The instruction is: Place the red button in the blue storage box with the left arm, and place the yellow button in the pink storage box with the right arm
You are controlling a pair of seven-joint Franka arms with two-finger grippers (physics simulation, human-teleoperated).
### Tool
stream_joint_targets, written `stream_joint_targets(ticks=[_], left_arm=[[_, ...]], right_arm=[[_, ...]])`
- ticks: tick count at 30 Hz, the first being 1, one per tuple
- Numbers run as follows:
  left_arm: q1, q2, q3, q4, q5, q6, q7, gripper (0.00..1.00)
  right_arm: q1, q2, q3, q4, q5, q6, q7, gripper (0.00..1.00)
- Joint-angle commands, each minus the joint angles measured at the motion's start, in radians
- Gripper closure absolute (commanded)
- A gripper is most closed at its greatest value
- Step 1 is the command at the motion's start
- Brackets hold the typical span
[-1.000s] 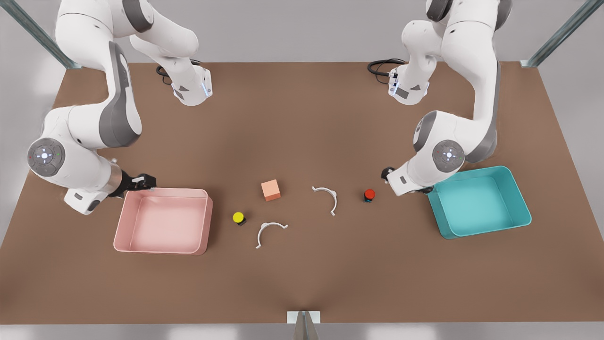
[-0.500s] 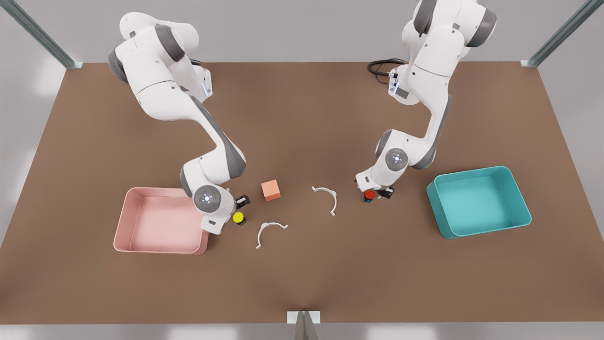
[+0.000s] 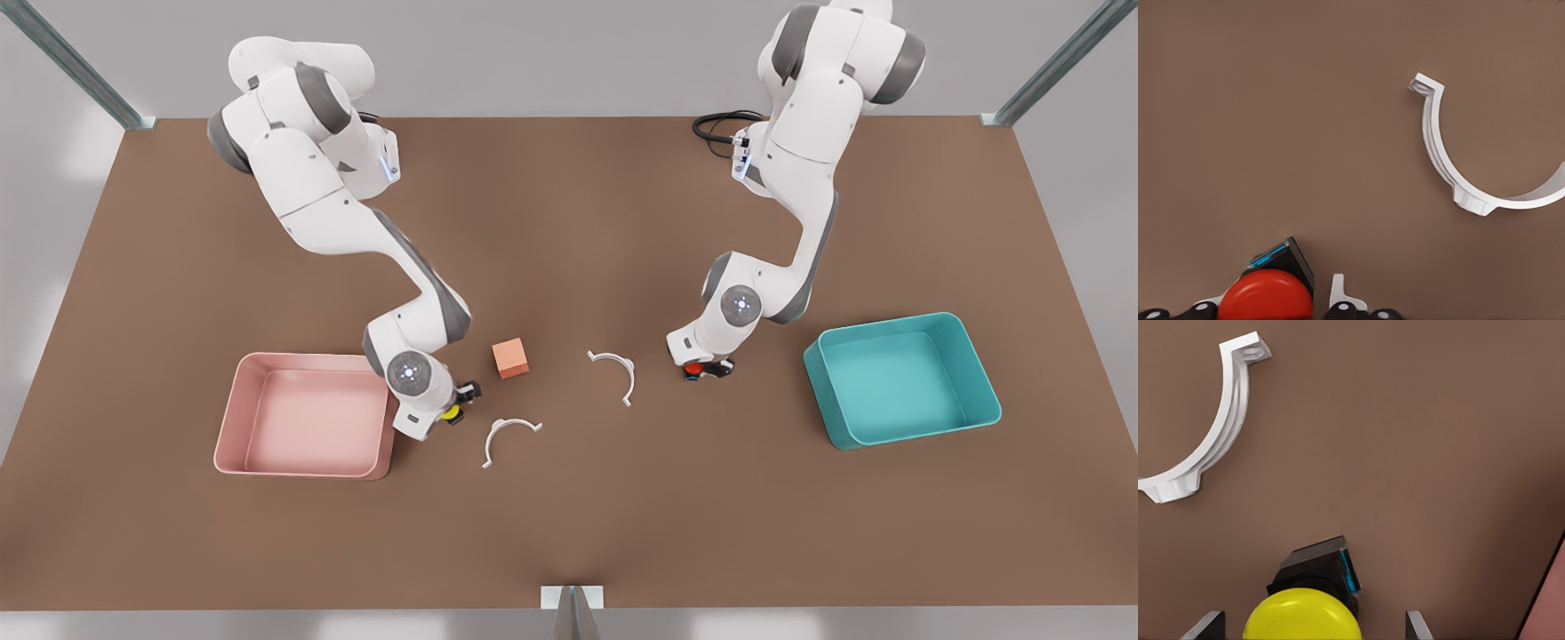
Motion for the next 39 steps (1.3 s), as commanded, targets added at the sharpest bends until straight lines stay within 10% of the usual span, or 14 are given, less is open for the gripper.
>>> stream_joint_targets(ticks=[1,5,8,12,19,22,27,30,34,38,39], left_arm=[[0.0,-0.001,0.0,0.001,-0.01,0.007,-0.003,0.43],[0.002,-0.022,0.002,0.01,-0.011,-0.004,-0.006,0.51],[0.042,-0.135,0.005,0.038,-0.01,-0.163,0.001,0.51],[0.245,-0.261,0.005,0.123,-0.004,-0.431,0.228,0.51],[0.672,-0.172,0.012,0.194,0.016,-0.628,0.979,0.5],[0.671,-0.041,0.012,0.229,0.041,-0.625,0.968,0.0],[0.652,-0.05,0.006,0.491,0.038,-0.887,0.594,0.0],[0.577,-0.094,0.003,0.683,0.044,-0.965,0.235,0.0],[0.459,-0.336,0.011,0.69,0.068,-0.976,-0.212,0.0],[0.457,-0.352,0.008,0.699,0.105,-1.047,-0.209,0.0],[0.457,-0.35,0.008,0.699,0.104,-1.047,-0.21,0.0]], right_arm=[[-0.002,0.005,0.0,-0.009,-0.009,0.12,0.1,0.0],[-0.002,0.016,0.0,-0.05,-0.009,0.195,0.101,0.08],[-0.002,0.013,0.0,-0.05,-0.009,0.195,0.101,0.44],[-0.002,0.013,0.0,-0.044,-0.008,0.195,0.101,0.55],[-0.094,-0.188,0.02,-0.046,-0.008,-0.012,0.037,0.55],[-0.18,-0.248,0.038,-0.118,-0.009,-0.014,0.028,0.55],[-0.327,-0.279,0.04,-0.279,-0.009,0.097,-0.093,0.51],[-0.34,-0.272,0.04,-0.279,-0.009,0.095,-0.106,0.02],[-0.323,-0.282,0.041,-0.21,-0.009,0.086,-0.095,0.0],[-0.329,-0.449,0.083,0.121,0.012,-0.399,-0.08,0.0],[-0.213,-0.524,-0.055,0.106,0.067,-0.416,-0.076,0.0]])
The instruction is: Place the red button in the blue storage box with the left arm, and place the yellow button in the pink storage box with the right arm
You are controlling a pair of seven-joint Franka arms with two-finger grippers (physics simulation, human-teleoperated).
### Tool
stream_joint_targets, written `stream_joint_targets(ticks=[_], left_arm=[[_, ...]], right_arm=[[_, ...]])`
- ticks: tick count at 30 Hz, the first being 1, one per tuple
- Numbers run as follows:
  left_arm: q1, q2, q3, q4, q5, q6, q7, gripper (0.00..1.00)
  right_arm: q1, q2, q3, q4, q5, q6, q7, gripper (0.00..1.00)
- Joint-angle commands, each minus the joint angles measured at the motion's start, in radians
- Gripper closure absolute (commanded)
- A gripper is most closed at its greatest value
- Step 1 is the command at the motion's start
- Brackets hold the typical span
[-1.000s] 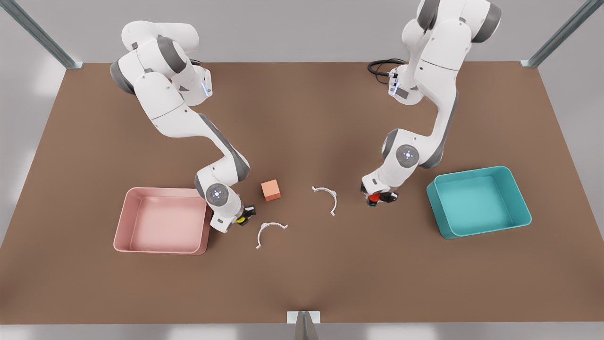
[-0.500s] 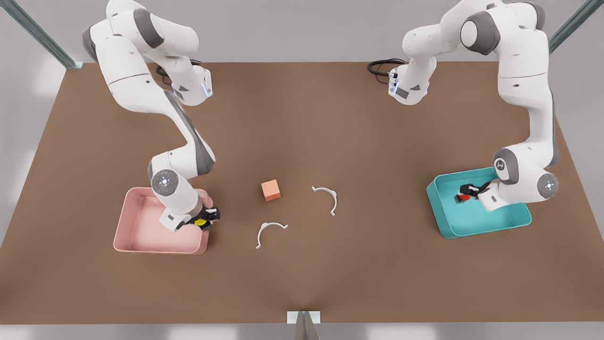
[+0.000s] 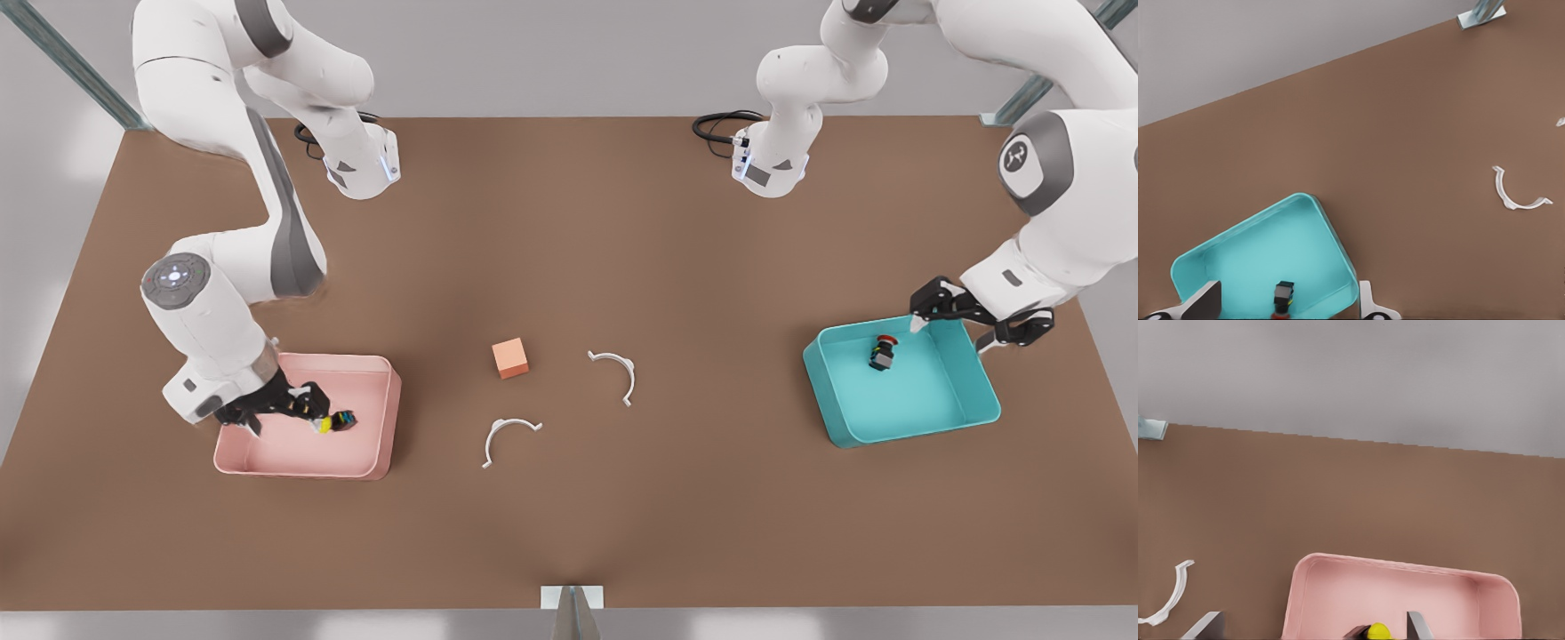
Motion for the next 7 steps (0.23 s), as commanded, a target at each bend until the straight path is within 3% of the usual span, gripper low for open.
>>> stream_joint_targets(ticks=[1,3,5,7], left_arm=[[0.0,-0.002,0.0,0.001,0.022,-0.075,-0.419,0.0],[-0.001,-0.002,-0.002,0.001,0.021,-0.075,-0.421,0.0],[-0.003,-0.002,-0.002,0.003,0.021,-0.077,-0.421,0.0],[-0.004,-0.002,-0.005,0.003,0.021,-0.078,-0.421,0.0]], right_arm=[[0.09,-0.078,-0.138,0.02,0.114,-0.332,-0.07,0.0],[0.098,-0.072,-0.189,0.114,0.125,-0.485,-0.111,0.0],[0.095,0.069,-0.187,0.353,0.127,-0.658,-0.176,0.0],[0.093,0.069,-0.197,0.349,0.13,-0.629,-0.177,0.0]])
